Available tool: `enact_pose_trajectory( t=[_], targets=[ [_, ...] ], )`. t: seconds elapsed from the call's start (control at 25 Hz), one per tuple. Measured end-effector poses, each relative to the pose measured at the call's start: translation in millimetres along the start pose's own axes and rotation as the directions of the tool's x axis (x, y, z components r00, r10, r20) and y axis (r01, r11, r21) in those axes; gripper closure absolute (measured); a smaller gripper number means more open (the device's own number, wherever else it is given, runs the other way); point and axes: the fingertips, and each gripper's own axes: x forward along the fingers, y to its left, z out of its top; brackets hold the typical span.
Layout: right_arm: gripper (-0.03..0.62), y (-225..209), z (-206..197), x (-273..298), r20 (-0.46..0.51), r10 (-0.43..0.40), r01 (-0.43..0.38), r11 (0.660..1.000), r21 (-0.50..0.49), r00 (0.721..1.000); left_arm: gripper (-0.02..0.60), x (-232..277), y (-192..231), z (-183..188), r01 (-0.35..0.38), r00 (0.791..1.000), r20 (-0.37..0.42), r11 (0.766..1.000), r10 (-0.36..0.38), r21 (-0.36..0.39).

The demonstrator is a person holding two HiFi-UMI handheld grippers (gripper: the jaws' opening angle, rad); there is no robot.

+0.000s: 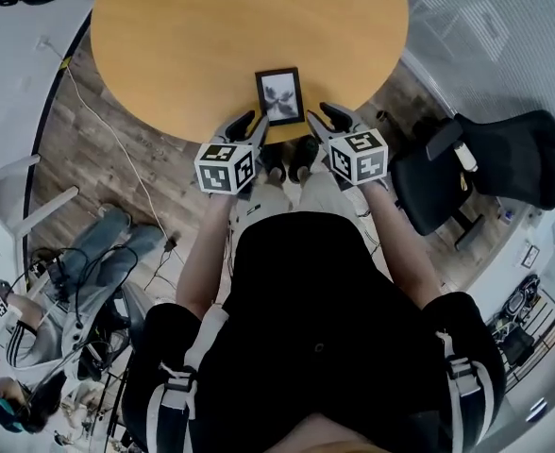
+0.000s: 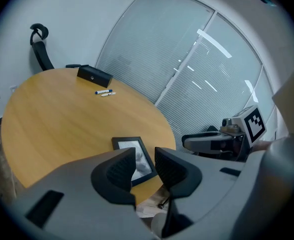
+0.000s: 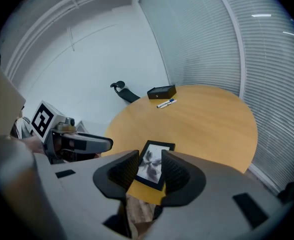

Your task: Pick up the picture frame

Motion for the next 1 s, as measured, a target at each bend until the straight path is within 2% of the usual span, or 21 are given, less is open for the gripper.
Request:
enact_pose_trajectory(
  t=[0.28,0.52,0.76,1.0],
  targets=[
    [0.454,-49.2,-45.6,3.0,-0.063,0.009,-0.008,1.0,0.015,0.998,0.445,55.1,-29.9,-35.2,-0.027,0.997,-0.073,1.0,0.026,-0.014],
    [0.451,-34.7,-39.9,107.7,-0.158,-0.003,0.008,0.999,0.035,0.987,0.44,73.7,70.3,-29.9,-0.071,0.99,-0.126,0.994,0.06,-0.078],
    [0.451,-45.6,-61.8,127.1,-0.22,-0.006,0.016,0.999,0.047,0.975,0.44,93.4,82.5,-43.8,-0.103,0.982,-0.169,0.989,0.085,-0.101],
    [0.448,-51.6,-66.0,140.0,-0.229,0.001,0.014,0.998,0.065,0.973,0.44,107.8,94.8,-47.5,-0.131,0.976,-0.185,0.987,0.112,-0.094]
  ],
)
